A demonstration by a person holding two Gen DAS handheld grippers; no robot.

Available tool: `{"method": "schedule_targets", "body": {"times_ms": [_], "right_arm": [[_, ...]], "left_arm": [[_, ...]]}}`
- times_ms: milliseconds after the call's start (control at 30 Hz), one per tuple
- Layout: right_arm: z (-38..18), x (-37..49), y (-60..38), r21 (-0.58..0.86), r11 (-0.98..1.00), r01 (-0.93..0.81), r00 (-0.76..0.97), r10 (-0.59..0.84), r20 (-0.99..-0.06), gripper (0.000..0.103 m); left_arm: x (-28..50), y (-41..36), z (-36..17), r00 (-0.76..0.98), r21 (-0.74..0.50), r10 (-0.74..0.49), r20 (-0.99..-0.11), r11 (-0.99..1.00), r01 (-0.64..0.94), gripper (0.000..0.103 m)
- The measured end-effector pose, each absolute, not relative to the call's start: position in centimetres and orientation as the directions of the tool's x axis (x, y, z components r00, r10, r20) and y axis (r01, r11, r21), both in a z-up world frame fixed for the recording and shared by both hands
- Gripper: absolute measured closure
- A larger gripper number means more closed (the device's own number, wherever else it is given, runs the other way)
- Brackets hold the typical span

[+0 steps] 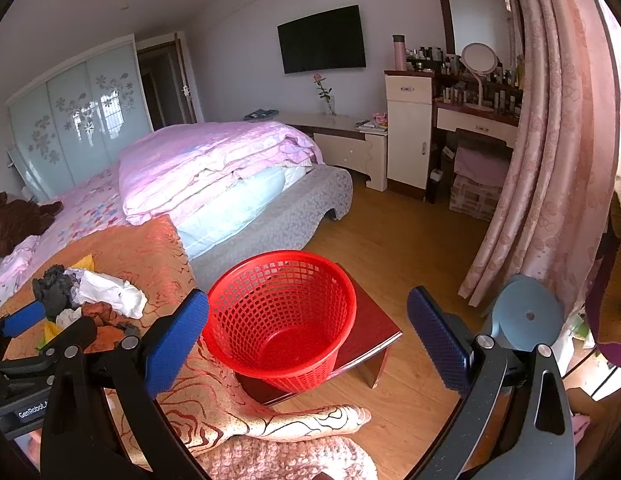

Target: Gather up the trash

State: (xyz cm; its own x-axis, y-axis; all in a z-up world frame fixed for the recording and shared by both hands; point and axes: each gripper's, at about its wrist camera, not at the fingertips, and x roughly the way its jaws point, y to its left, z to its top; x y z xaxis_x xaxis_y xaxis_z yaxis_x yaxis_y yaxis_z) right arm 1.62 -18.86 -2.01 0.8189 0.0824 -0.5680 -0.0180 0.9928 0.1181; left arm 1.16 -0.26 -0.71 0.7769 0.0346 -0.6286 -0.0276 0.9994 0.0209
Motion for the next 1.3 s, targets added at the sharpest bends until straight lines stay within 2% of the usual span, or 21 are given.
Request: {"method": "schedule_targets", "body": {"times_ms": [1300], "right_arm": [[-2.5,1.6,-18.4,0.113,0.993,-0.027,0.812,0.088,-0.577,0.007]], "left_arm": [[1.1,0.9,-0.8,0.771,0.005,0.042,-0.635,0.999,-0.05,0.008]]}}
